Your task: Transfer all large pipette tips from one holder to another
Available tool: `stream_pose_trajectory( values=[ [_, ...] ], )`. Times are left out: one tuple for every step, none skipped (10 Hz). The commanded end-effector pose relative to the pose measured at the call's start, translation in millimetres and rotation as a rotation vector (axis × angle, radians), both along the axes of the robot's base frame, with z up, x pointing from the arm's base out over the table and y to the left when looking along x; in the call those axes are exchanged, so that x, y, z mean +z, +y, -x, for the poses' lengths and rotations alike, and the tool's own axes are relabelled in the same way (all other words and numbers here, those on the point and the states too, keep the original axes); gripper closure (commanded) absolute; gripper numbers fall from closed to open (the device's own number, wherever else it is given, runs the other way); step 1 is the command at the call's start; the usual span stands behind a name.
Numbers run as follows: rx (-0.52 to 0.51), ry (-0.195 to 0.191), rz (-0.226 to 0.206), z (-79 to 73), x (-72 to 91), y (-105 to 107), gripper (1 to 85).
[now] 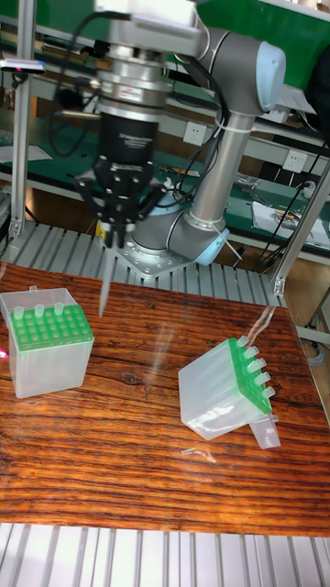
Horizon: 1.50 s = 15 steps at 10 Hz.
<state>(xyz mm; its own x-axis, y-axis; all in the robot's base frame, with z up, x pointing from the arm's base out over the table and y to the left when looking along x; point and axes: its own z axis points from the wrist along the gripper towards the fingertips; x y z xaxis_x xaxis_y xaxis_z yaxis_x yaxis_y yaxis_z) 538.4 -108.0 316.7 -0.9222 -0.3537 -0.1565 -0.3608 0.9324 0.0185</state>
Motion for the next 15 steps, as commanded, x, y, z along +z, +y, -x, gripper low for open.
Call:
stream_pose_trajectory(
  values=[
    [0.016, 0.021, -0.035, 21.8, -10.2, -18.5, 72.7],
    [0.020, 0.019, -0.040, 23.4, -17.0, -23.3, 72.3],
    [0.023, 0.019, -0.020, 24.5, -23.7, -31.9, 72.0],
    [0.020, 0.027, 0.010, 26.9, -28.2, -40.5, 71.7],
    [0.019, 0.033, 0.018, 28.0, -29.7, -43.2, 71.7],
    [0.019, 0.033, 0.015, 27.7, -30.3, -42.2, 71.7],
    [0.017, 0.033, 0.010, 26.4, -32.8, -39.4, 71.7],
    [0.010, 0.034, 0.007, 25.8, -35.1, -35.7, 71.7],
    [0.004, 0.037, -0.002, 26.2, -36.0, -31.2, 71.7],
    [0.003, 0.040, -0.006, 26.8, -36.4, -29.9, 71.7],
    [0.003, 0.042, -0.006, 26.9, -37.3, -29.1, 71.7],
    [0.001, 0.042, -0.003, 26.6, -38.3, -29.0, 71.7],
    [0.002, 0.044, -0.004, 26.9, -38.5, -28.1, 71.7],
    [0.000, 0.047, -0.009, 27.7, -38.5, -26.8, 71.7],
    [-0.001, 0.050, -0.012, 28.4, -38.6, -25.7, 71.7]
  ],
)
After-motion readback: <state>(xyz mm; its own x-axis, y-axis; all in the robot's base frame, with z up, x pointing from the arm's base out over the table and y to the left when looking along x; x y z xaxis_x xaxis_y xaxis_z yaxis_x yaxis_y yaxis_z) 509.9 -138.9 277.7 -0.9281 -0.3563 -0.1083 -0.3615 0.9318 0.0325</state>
